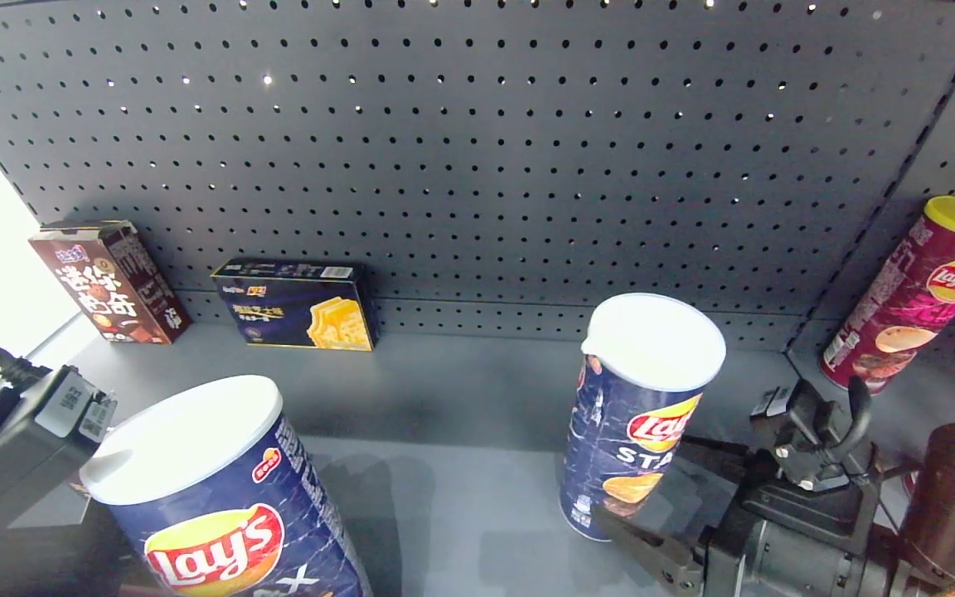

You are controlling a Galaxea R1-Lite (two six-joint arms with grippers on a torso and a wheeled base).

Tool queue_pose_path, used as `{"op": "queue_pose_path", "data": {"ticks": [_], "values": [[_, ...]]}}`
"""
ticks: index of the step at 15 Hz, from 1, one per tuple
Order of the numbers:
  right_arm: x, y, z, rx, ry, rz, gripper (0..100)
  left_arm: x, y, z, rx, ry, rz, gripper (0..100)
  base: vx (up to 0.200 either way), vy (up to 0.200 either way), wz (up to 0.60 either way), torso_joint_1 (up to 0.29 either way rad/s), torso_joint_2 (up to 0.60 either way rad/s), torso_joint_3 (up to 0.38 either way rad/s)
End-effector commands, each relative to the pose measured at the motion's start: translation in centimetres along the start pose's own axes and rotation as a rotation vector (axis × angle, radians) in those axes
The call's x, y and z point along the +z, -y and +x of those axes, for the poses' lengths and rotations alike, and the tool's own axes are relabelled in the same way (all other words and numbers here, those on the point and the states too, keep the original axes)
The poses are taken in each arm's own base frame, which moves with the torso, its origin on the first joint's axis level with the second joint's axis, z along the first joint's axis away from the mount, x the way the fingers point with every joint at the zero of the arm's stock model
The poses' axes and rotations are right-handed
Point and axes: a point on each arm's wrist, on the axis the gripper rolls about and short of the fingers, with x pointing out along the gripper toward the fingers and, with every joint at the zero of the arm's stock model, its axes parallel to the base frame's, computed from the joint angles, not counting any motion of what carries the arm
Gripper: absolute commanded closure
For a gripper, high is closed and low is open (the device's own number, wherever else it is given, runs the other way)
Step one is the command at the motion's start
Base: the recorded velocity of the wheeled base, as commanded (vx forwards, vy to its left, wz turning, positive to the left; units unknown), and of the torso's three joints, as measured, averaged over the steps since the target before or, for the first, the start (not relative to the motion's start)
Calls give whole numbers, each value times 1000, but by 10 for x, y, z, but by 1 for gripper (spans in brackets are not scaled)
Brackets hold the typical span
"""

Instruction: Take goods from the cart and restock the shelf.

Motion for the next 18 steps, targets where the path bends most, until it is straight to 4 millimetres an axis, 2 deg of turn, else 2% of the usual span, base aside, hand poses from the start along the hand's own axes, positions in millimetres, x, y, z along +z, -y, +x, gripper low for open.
{"op": "queue_pose_path", "data": {"ticks": [1,13,15,18], "values": [[0,-7,-3,35,9,-6,0,-1,0,0,0,-3,-1,100,0,0,0,0,0,0],[-14,-13,-29,103,5,-89,0,-3,0,1,-1,-8,-5,100,0,0,0,0,0,0],[-15,-4,-37,54,18,-78,0,-3,0,-1,1,-3,-3,100,0,0,0,0,0,0],[-9,8,-33,20,36,-68,0,-5,0,0,-1,-11,-5,100,0,0,0,0,0,0]]}}
